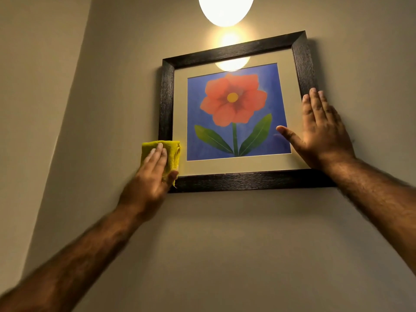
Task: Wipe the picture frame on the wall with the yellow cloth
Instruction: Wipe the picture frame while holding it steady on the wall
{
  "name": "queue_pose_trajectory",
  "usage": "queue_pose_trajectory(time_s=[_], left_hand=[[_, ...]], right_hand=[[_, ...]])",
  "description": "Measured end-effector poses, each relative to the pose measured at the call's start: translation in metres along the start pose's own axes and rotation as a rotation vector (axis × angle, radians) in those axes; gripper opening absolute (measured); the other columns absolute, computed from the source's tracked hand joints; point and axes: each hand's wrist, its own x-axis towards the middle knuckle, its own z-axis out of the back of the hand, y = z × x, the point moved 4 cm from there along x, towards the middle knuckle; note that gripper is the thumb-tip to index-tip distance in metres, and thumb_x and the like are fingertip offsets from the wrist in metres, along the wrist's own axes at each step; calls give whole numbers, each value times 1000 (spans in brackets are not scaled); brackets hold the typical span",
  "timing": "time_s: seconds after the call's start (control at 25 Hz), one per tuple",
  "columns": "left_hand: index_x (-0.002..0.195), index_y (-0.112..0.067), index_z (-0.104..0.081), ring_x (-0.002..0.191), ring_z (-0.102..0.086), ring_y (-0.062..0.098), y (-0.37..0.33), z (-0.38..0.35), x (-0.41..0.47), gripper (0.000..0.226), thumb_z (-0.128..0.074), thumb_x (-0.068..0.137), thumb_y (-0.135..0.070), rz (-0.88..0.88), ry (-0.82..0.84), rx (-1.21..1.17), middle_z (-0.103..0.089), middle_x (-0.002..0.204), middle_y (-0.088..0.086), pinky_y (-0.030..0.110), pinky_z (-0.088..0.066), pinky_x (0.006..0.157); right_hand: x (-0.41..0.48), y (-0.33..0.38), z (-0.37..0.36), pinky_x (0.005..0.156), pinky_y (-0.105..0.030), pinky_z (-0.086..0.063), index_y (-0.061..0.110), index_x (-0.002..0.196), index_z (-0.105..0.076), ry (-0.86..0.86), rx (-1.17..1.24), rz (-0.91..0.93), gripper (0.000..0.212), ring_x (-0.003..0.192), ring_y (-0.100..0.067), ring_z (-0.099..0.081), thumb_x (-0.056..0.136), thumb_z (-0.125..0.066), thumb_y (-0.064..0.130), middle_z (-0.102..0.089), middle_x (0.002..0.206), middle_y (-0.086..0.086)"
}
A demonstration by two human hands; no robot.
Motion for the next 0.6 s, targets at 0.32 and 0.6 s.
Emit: queue_pose_trajectory(time_s=[0.32,0.6], left_hand=[[105,-13,-78,98,-71,25,9,60,66,29,-78,78,-3,7,-45,-64,-75,112,10,37,-58,91],[106,-14,-74,94,-68,23,44,57,78,45,-86,70,-38,347,54,-130,-76,105,9,32,-54,74]], right_hand=[[0,0,0,129,-44,-12,6,162,-9,-5,2,1,104,161,-24,-3,89,-24,79,-2,173,-10],[0,-2,-2,129,-45,-11,7,162,-8,-11,6,5,105,161,-23,-3,89,-23,80,-2,173,-9]])
